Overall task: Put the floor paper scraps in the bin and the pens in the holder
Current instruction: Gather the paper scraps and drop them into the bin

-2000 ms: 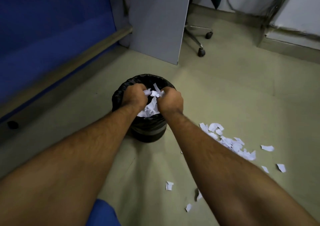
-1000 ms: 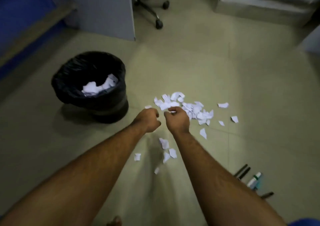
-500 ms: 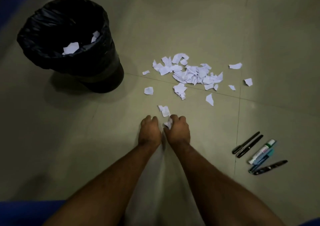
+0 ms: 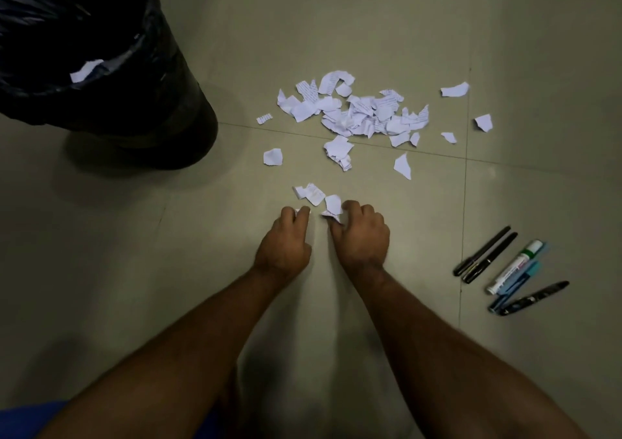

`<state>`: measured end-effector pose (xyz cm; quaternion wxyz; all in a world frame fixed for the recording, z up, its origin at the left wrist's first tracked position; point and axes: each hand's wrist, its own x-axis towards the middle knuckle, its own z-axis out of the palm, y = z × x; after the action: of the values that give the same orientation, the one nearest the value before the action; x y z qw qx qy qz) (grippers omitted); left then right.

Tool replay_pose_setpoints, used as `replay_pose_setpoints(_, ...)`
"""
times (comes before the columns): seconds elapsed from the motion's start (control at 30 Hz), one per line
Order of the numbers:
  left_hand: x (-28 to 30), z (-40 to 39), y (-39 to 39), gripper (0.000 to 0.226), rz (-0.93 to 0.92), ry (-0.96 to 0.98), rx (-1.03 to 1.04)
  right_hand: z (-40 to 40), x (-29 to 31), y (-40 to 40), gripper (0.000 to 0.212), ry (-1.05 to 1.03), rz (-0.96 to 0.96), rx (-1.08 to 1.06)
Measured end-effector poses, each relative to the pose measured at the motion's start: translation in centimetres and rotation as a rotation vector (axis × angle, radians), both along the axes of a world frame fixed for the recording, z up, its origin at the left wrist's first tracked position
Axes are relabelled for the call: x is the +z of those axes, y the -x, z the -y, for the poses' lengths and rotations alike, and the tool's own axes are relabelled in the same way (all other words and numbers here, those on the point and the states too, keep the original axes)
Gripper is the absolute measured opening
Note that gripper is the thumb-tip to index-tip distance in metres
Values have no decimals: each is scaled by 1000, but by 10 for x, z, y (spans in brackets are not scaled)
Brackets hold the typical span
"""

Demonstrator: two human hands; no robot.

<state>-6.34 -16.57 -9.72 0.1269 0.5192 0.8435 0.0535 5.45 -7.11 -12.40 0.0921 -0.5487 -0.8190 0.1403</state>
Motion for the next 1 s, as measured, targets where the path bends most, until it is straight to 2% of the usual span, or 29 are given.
replay_pose_setpoints(0.23, 0, -67, 8, 52, 212, -77, 168, -24, -16, 10, 30, -125, -70, -58)
replay_pose_setpoints(0.37, 8, -86, 20, 39, 306, -218, 308, -41, -19, 22, 30, -147, -77, -78)
replay_pose_setpoints(0.5, -2, -99, 45, 42, 149, -308, 324, -59, -24, 33, 42, -189, -132, -91)
replay_pose_setpoints(0.6, -11, -106, 62, 48, 69, -271, 327, -67, -24, 39, 50, -203, -219, -97)
replay_pose_setpoints(0.73, -20, -122, 67, 53, -116, -220, 396, -72, -22, 43, 64, -225, -204, -49)
replay_pose_setpoints(0.83, -17, -133, 64, 49, -12, -103, 298, -74, -23, 43, 66, -256, -174, 51)
replay_pose_setpoints(0.9, -8, -139, 62, 51, 63, -137, 208, -76, -27, 45, 64, -282, -156, 94)
replay_pose_setpoints(1.0, 1, -158, 64, 55, 54, -202, 102, -77, -34, 48, 67, -262, -164, 30)
